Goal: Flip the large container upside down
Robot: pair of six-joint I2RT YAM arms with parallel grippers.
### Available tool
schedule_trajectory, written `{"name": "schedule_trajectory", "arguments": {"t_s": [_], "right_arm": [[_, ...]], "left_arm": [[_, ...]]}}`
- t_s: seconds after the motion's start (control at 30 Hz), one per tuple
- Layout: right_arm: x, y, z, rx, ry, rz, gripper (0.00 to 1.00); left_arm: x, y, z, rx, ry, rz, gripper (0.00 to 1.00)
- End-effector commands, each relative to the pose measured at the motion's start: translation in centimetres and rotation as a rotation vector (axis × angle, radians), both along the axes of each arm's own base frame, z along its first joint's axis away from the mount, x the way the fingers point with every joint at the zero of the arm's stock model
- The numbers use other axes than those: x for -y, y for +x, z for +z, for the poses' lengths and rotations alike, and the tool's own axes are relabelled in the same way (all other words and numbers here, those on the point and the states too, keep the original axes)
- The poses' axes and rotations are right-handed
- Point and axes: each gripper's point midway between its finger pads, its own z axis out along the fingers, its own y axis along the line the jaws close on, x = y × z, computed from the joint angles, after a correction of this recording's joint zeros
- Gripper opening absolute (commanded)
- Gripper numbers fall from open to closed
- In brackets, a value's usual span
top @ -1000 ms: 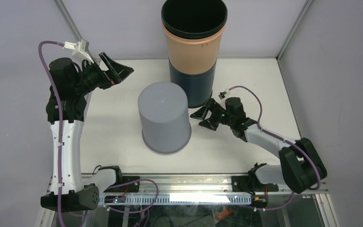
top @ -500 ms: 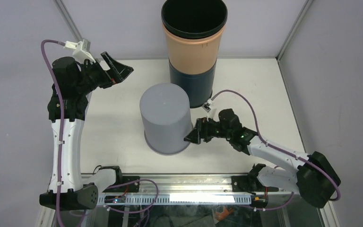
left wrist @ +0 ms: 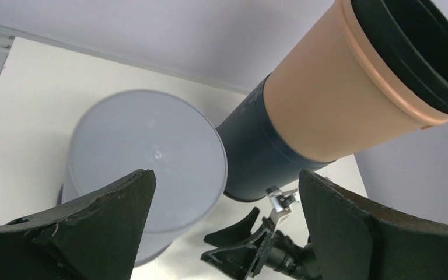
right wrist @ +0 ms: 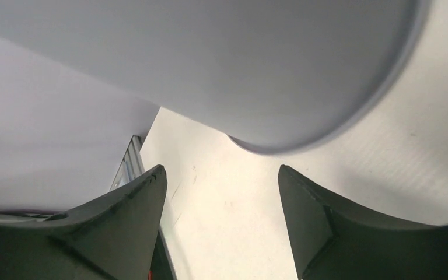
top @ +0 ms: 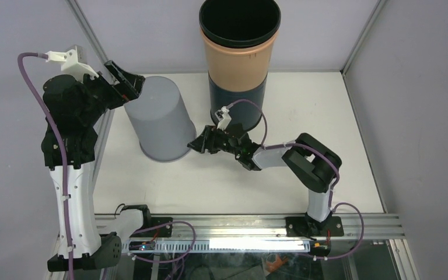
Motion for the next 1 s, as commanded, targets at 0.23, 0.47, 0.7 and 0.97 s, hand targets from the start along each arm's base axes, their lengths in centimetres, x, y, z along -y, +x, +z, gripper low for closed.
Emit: {"name": "schedule_trajectory", "arguments": {"t_s": [0.23, 0.47, 0.7, 0.97], "right_arm": [[10.9, -3.4, 5.4, 0.109, -0.162, -0.200, 0.75], [20.7, -1.7, 7.8, 0.260, -0.305, -0.563, 0.82], [24.3, -0.8, 8.4, 0.277, -0.374, -0.714, 0.84], [24.1, -0.5, 7.4, 0.231, -0.419, -0.717, 0.84]], "left_arm": [[5.5, -4.1, -10.1, -0.265, 0.130, -0.190, 0.93], [13.8, -7.7, -15.7, -0.430, 0.240, -0.276, 0.93], [9.6, -6.0, -22.2, -0.593, 0.326, 0.033, 0.92], [3.5, 2.0, -24.5, -0.577, 0.216, 0.178, 0.90]]}}
